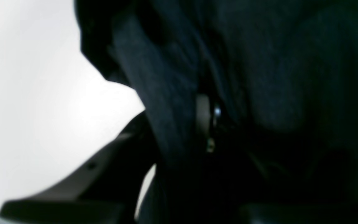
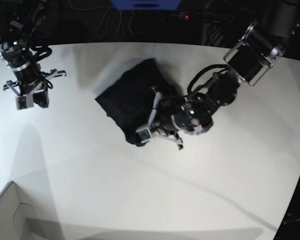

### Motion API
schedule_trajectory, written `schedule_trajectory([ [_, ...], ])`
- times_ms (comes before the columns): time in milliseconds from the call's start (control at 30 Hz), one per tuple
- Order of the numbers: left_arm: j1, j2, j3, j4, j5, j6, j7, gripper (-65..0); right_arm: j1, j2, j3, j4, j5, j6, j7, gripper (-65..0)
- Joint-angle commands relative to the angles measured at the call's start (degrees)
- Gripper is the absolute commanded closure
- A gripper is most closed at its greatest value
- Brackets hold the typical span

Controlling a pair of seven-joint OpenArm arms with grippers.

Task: Layout the t-shirt on the table in an organized manner, then fold the t-shirt properly
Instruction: 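Drag the folded bundle with the left gripper toward the table center and square it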

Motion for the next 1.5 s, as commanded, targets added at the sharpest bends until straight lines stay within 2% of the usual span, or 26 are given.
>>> schedule_trajectory([
  [0, -2.32, -0.03, 2.21, 0.56, 2.07, 0.29, -1.27, -0.1, 0.13, 0.39, 0.75, 1.04, 1.04, -0.01, 1.57, 0.0],
  [67, -3.73, 0.05, 6.70, 0.56, 5.68, 0.20, -2.94, -0.1, 0.13, 0.30, 2.24, 0.95, 1.04, -0.01, 1.57, 0.0],
  [133, -4.78, 0.23, 10.39, 0.56, 9.46, -2.00, -4.08, -0.1, 0.13, -0.31, 4.00, 0.87, 1.04, -0.01, 1.57, 0.0],
  [300, -5.31, 3.39, 12.41, 0.56, 17.28, -14.88, -5.31, -0.3, 0.13, -0.93, 6.02, 0.51, 0.95, -0.01, 1.57, 0.0],
  [433, -4.96, 5.77, 12.94, 0.48, 26.95, -14.88, -5.31, -0.3, -0.58, -1.19, 6.02, 0.51, 0.86, -0.01, 1.57, 0.0],
  [567, -5.14, 7.79, 15.66, -2.60, 33.63, -14.88, -5.31, -0.2, -1.02, -1.19, 6.02, 0.51, 0.86, -0.01, 1.57, 0.0],
  [733, -4.87, 9.81, 15.58, -6.38, 37.50, -14.88, -5.31, -0.4, -1.02, -1.19, 6.02, 0.51, 0.86, -0.01, 1.57, 0.0],
  [900, -4.87, 9.81, 15.31, -6.12, 37.85, -14.88, -5.22, -0.9, -1.02, -1.19, 6.02, 0.51, 0.86, -0.01, 1.57, 0.0],
  [967, -4.96, 9.81, 15.22, -6.12, 37.85, -14.88, -5.22, -5.3, -1.02, -1.19, 6.02, 0.51, 0.86, -0.01, 1.57, 0.0],
  [1167, -4.96, 9.72, 15.22, -5.68, 37.94, -14.88, -4.78, -37.3, -0.58, -1.19, 5.85, 0.51, 0.86, -0.01, 1.57, 0.0],
  [1267, -5.14, 9.37, 15.14, -1.72, 37.94, -14.88, -1.27, -50.2, -0.58, -1.19, 5.76, 0.51, 0.86, -0.01, 1.57, 0.0],
  [1367, -5.14, 9.37, 13.11, 1.44, 37.94, -14.88, -0.21, -54.9, -0.58, -1.19, 5.76, 0.51, 0.86, -0.01, 1.57, 0.0],
  [1467, -5.14, 9.37, 11.44, 3.20, 37.94, -14.88, -0.21, -54.9, -0.58, -1.28, 5.67, 0.51, 0.86, -0.01, 1.57, 0.0],
])
